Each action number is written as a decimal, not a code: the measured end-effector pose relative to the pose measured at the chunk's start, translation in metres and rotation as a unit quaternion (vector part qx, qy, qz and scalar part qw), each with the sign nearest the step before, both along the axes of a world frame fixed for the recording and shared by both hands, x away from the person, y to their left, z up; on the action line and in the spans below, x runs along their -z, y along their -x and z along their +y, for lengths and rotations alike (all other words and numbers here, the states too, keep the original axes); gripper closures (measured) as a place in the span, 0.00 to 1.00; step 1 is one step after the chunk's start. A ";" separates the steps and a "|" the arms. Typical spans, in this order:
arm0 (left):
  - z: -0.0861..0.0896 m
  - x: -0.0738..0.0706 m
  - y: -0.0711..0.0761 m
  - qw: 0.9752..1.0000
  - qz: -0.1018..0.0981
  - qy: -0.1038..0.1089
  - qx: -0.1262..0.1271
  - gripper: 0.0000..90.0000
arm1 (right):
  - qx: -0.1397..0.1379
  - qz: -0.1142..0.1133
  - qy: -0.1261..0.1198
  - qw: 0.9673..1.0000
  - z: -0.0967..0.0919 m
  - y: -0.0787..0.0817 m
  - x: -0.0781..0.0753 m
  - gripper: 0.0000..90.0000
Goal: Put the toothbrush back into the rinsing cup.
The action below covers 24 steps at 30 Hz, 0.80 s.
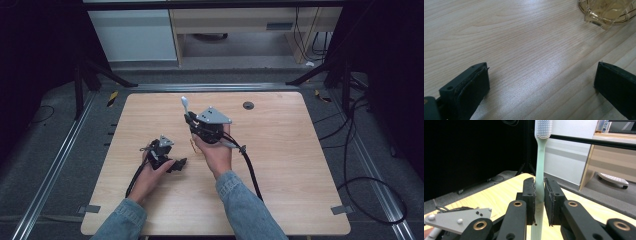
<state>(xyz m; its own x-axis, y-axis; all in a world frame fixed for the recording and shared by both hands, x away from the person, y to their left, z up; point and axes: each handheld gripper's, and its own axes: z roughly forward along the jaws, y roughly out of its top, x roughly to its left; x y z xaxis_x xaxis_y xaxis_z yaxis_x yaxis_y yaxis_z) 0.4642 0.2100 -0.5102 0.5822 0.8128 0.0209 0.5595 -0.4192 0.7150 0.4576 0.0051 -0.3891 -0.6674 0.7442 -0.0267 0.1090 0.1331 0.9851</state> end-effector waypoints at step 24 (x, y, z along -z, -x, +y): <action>0.000 0.000 0.000 1.000 0.001 -0.002 0.002 0.00 | 0.002 0.020 -0.002 1.000 -0.004 -0.004 0.028 0.88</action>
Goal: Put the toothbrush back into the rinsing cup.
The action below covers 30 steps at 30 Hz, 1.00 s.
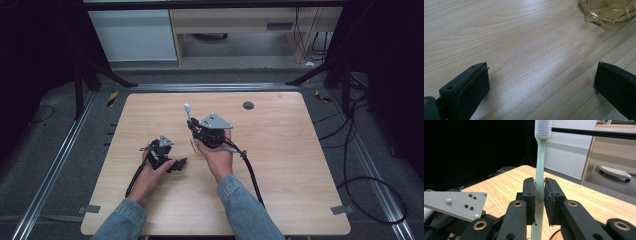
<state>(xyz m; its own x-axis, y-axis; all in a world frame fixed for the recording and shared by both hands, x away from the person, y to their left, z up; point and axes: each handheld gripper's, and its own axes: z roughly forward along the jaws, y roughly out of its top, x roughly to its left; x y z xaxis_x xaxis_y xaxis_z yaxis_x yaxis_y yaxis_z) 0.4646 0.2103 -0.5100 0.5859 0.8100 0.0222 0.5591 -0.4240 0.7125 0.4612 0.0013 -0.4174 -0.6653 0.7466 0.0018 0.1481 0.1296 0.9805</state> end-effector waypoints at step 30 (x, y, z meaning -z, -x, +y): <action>0.000 0.000 0.000 1.000 0.000 0.000 0.001 0.00 | -0.006 -0.004 -0.012 1.000 -0.004 0.001 0.018 0.88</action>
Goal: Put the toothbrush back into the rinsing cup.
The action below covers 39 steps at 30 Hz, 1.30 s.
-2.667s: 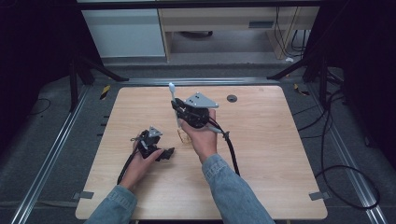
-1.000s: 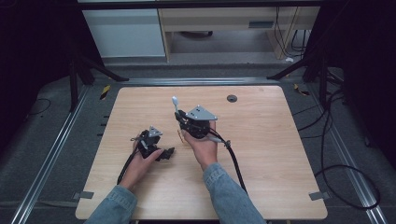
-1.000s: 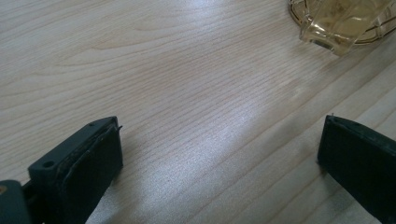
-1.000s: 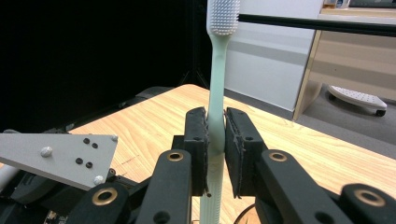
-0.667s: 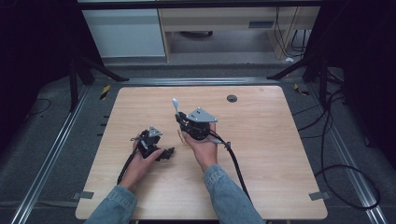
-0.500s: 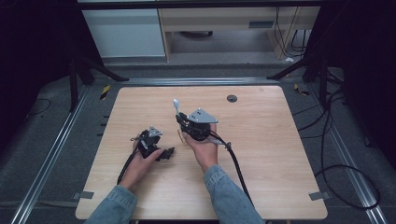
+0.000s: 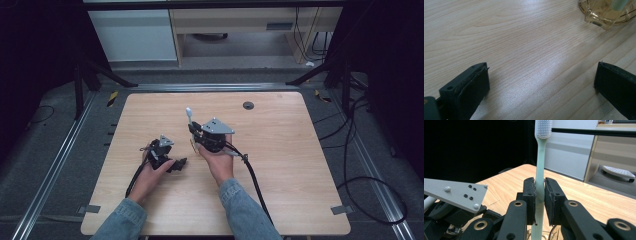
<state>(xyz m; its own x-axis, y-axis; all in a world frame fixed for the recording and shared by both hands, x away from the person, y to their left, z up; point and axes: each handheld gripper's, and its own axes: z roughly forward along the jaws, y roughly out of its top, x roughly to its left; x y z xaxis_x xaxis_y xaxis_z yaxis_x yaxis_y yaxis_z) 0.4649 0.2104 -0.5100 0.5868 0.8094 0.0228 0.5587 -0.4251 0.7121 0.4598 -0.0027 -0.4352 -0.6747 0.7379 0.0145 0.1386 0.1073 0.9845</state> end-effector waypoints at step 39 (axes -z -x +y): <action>0.000 0.000 0.000 1.000 0.001 0.001 0.000 0.00 | -0.006 -0.010 -0.016 1.000 0.000 0.002 0.016 0.88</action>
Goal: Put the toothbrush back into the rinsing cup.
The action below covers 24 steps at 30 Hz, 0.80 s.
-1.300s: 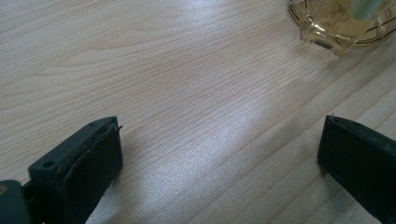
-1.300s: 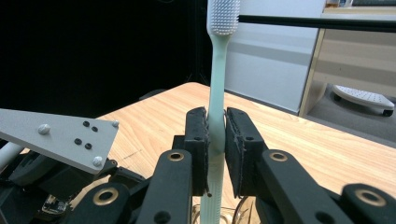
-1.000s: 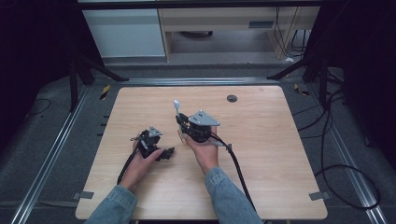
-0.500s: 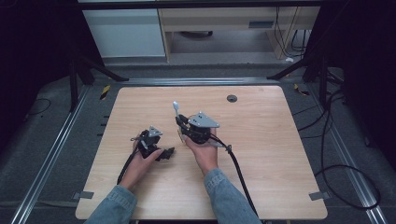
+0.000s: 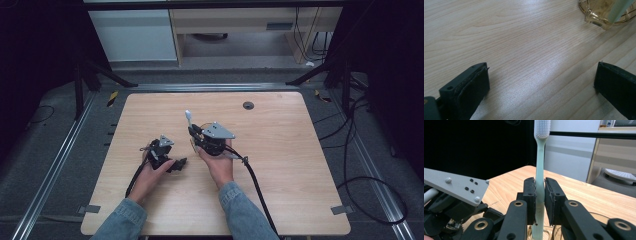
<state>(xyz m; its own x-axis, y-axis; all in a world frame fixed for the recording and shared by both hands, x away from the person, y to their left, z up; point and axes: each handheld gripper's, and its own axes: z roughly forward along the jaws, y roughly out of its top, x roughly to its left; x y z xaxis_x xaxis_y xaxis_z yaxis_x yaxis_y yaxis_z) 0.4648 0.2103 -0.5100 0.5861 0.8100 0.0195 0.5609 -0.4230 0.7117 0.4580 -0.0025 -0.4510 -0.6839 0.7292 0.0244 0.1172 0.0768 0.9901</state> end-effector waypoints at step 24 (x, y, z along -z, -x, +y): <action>0.000 0.000 0.000 1.000 0.000 -0.002 0.001 0.00 | 0.000 -0.023 -0.010 1.000 -0.003 0.000 0.013 0.88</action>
